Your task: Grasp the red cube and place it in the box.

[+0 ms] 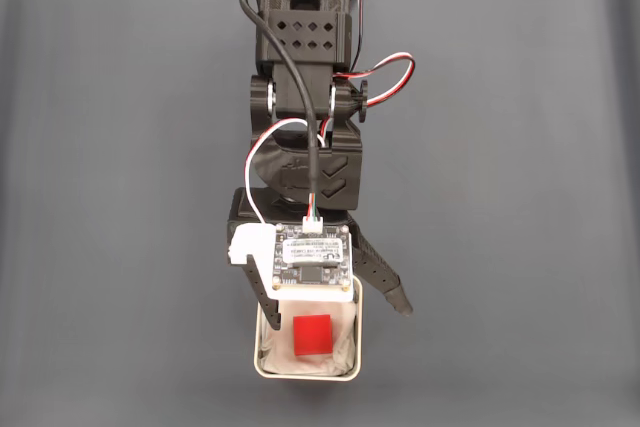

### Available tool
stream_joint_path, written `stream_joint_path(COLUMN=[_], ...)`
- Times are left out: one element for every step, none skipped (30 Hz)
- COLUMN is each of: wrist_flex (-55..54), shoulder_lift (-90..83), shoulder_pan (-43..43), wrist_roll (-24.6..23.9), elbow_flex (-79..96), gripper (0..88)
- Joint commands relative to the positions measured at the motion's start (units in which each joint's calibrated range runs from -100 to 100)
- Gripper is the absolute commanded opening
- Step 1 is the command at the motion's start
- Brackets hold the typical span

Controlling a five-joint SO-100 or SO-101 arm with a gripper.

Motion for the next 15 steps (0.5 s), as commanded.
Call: stream_joint_path(wrist_flex=[-1.30, -1.30, -1.30, -1.30, -1.30, -1.30, -1.30, -1.30, -1.30, -1.30, -1.30, -1.38, -1.46, -1.62, -1.71], shoulder_lift=[-1.00, -1.00, -1.00, -1.08, -1.08, -1.08, -1.08, -1.17, -1.17, -1.17, -1.17, -1.17, -1.17, -1.17, -1.17], shoulder_pan=[0.22, 0.22, 0.22, 0.22, 0.22, 0.22, 0.22, 0.22, 0.22, 0.22, 0.22, 0.22, 0.22, 0.22, 0.29], wrist_roll=[-0.49, -0.54, -0.59, -0.63, -0.68, -0.73, -0.73, -0.78, -0.83, -0.88, -0.88, -0.88, -0.88, -0.88, -0.88], elbow_flex=[-2.49, -2.49, -2.49, -2.49, -2.49, -2.49, -2.40, -2.40, -2.30, -2.30, -2.30, -2.30, -2.21, -2.21, -2.21], gripper=[46.6, 46.6, 46.6, 46.6, 46.6, 46.6, 46.6, 46.5, 46.2, 46.2, 46.2, 46.2, 46.2, 46.2, 46.2])
